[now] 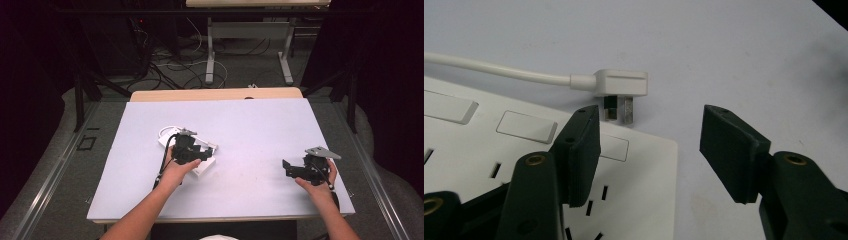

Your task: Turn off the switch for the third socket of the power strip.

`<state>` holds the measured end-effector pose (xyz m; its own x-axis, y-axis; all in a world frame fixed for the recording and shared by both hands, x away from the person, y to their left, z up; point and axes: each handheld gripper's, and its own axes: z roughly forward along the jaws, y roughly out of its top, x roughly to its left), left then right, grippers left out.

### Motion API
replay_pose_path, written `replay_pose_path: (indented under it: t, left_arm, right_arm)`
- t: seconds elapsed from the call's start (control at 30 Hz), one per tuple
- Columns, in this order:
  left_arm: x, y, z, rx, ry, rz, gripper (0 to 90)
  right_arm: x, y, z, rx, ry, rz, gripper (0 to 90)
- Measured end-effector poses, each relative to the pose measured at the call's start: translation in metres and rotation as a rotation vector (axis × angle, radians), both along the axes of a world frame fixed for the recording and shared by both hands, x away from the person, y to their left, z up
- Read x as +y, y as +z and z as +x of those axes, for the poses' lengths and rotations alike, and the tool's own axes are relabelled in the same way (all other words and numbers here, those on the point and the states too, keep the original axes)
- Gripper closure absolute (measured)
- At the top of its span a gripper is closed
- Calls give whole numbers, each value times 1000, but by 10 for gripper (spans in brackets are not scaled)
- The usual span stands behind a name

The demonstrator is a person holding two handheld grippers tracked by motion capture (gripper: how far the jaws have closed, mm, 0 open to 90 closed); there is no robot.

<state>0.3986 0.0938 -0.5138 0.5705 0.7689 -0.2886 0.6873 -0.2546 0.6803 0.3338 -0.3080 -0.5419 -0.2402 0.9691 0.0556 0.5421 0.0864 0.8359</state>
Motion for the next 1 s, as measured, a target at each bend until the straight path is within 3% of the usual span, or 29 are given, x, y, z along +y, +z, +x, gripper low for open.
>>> replay_pose_path:
  t: [0.23, 0.33, 0.73, 0.9, 1.0]
  left_arm:
    - [6, 6, -3, -1, 17, 7, 363]
    - [8, 8, -5, -11, 25, -10, 354]
    - [17, 22, -12, -13, -10, -29, 353]
    - [23, 26, -18, -10, 7, -42, 356]
    - [27, 29, -21, -17, 24, -54, 312]
  right_arm:
    - [0, 0, 0, 1, 0, 0, 0]
    - [1, 0, 0, 5, -5, 6, 0]
    - [1, -1, 0, -2, -8, 3, 0]
    - [1, 0, -1, 4, -1, 1, 0]
    - [1, 0, -1, 5, -1, 3, 0]
